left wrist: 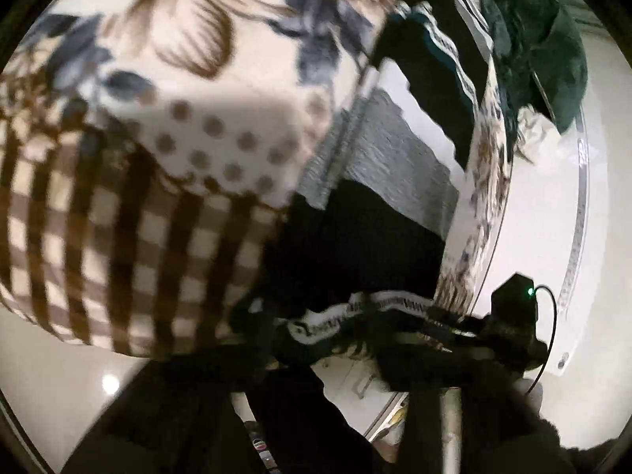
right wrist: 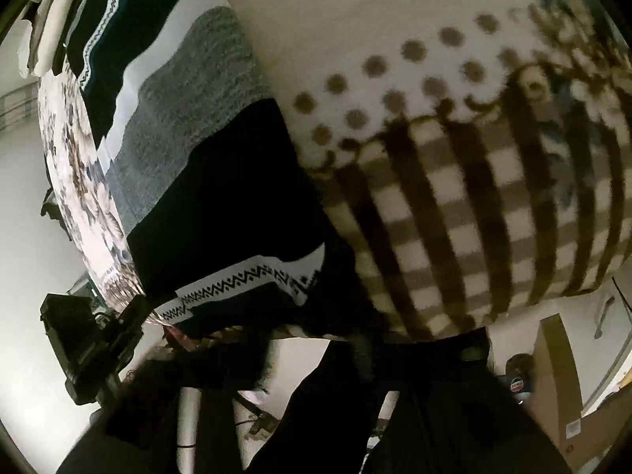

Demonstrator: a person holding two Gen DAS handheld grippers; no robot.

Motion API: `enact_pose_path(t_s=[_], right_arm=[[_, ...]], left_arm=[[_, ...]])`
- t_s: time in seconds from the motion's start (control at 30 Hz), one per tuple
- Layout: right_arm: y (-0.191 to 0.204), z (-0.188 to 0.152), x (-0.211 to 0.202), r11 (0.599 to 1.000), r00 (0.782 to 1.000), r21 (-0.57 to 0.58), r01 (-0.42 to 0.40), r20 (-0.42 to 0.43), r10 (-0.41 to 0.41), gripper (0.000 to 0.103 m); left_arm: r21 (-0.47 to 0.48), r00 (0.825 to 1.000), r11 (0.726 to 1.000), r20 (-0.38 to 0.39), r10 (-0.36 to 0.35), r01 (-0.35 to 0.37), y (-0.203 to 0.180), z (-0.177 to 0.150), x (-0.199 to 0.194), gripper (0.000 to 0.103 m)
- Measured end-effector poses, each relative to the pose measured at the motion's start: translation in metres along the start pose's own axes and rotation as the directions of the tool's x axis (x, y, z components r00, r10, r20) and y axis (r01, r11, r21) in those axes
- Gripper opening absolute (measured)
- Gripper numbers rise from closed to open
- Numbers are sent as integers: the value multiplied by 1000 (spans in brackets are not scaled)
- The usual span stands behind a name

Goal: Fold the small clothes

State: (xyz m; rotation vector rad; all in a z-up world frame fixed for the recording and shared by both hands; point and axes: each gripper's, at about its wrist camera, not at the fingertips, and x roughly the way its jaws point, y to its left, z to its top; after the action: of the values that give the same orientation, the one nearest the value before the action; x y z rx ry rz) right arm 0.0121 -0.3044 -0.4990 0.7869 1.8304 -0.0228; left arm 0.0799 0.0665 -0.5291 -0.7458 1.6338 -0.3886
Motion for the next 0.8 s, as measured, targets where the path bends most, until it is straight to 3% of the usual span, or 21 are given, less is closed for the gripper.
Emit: enact_pose_path(t_s=[0.03, 0.13, 0.17, 0.2, 0.23, 0.27, 0.3, 0.33, 0.43, 0.53, 0.67, 0.8], right_arm=[[-2, -1, -1, 1000, 1000, 4, -10, 8, 9, 71], [-5, 0, 3, 1000, 1000, 6, -24, -13, 24, 71], [-5, 0, 6, 1000, 1000, 3, -20, -16, 20, 71], [-5, -1, 7, 1000, 1000, -1, -19, -13, 19, 71], [-9, -1, 3, 1000, 1000, -10, -18, -8, 18, 64], [-4, -6, 0, 999, 1000, -38, -7, 18, 8, 27], [1, -10, -2, 998, 999, -61, 26, 35, -24, 7], [8, -14, -4, 994, 997, -91, 68, 49, -64, 6], [18, -27, -16, 987, 995, -140, 79, 73, -69, 6], [26, -31, -22, 983, 996, -167, 70, 73, -58, 6], [27, -19, -4, 987, 999, -155, 45, 19, -43, 6], [22, -9, 20, 990, 995, -128, 59, -66, -68, 14]], left_arm=[[8, 1000, 1000, -13, -3, 4, -3, -1, 6, 54], [78, 998, 996, -29, 54, -52, -15, -5, 24, 49], [96, 997, 993, -11, 72, -70, -22, -5, 26, 37], [107, 996, 990, 0, 92, -91, -30, -5, 28, 3], [107, 995, 989, 16, 100, -101, -34, -6, 24, 2], [107, 995, 990, 32, 93, -96, -39, -10, 20, 2], [103, 996, 991, 54, 75, -80, -45, -13, 11, 2], [103, 995, 992, 68, 67, -73, -51, -16, 3, 2], [102, 994, 993, 95, 51, -60, -57, -20, -16, 2], [105, 990, 987, 88, 114, -123, -34, -16, -19, 2], [90, 979, 976, 62, 194, -199, -11, -5, 5, 2], [47, 995, 994, -6, 98, -98, -2, 0, 7, 6]])
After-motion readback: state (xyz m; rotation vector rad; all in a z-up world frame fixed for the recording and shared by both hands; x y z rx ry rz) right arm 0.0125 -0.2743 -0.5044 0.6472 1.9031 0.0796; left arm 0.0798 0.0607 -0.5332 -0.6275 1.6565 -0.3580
